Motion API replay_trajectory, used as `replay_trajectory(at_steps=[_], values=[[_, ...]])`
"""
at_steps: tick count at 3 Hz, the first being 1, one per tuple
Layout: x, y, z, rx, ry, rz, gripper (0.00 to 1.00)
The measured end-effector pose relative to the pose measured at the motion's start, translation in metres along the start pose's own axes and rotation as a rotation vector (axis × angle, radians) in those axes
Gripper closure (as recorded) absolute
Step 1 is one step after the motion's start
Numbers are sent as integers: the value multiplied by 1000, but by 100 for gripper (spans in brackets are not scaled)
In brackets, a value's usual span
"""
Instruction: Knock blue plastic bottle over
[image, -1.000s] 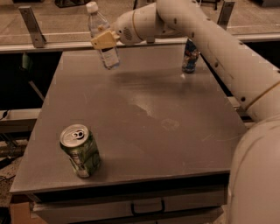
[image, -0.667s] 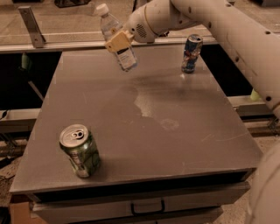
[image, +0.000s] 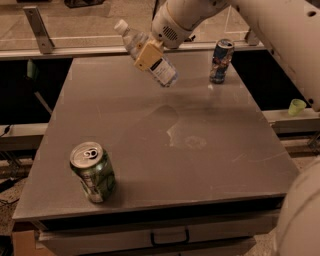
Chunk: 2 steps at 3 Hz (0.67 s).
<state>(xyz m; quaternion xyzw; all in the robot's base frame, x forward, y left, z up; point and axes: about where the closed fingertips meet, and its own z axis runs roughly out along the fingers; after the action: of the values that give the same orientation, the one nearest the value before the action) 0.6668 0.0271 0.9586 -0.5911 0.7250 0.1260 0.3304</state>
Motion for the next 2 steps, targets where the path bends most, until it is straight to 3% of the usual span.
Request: replay_trajectory(at_steps=[2], values=[[7,21,41,-97,218,-159,100]])
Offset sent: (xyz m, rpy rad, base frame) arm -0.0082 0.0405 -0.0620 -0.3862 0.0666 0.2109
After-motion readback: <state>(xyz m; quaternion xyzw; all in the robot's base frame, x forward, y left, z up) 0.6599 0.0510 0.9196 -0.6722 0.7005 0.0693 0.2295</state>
